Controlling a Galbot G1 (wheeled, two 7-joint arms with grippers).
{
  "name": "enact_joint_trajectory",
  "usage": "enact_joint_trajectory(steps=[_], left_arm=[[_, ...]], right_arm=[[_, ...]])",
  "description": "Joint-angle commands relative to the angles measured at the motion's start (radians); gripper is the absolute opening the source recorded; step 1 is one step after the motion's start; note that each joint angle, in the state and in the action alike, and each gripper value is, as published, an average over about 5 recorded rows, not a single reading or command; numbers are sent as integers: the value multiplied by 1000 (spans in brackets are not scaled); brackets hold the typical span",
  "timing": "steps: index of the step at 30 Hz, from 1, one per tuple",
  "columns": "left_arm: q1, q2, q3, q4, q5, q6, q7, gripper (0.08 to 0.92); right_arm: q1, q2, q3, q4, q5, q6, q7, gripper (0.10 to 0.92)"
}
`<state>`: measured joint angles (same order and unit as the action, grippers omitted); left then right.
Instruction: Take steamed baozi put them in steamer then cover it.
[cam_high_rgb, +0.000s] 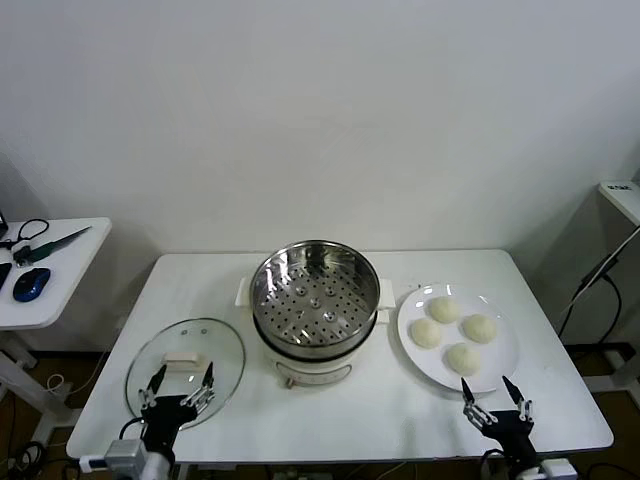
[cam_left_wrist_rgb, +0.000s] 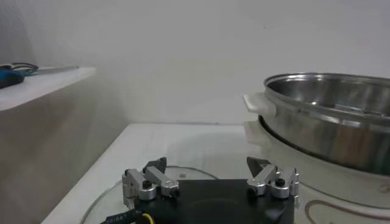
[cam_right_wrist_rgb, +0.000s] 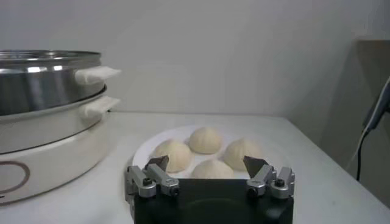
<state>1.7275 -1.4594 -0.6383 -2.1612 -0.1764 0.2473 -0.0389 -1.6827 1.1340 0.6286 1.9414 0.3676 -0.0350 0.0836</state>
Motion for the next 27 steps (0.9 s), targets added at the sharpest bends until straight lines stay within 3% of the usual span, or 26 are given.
enact_joint_trajectory(steps=[1,4,10,15,21,27], left_arm=[[-4,8,2,1,-4,-1,-3,823],[-6,13,2,3,-2,-2,-1,823],[-4,15,4,-2,3,-8,3,823],[3,7,14,-8,10,-16,4,823],[7,3,22,1,23,-25,7,823],[12,1,28,7,35,-31,9,823]], right_arm=[[250,-130,-28,-16,31,-210,172,823],[428,-223,-50,-104,67,-290,86,823],[814,-522,-285,-394,-15,-426,-343,823],[1145,-732,-667,-602,-130,-280,-759,823],[1572,-763,-1120,-716,-258,-73,-1093,823],[1902,-677,-1518,-798,-313,26,-1262,823]])
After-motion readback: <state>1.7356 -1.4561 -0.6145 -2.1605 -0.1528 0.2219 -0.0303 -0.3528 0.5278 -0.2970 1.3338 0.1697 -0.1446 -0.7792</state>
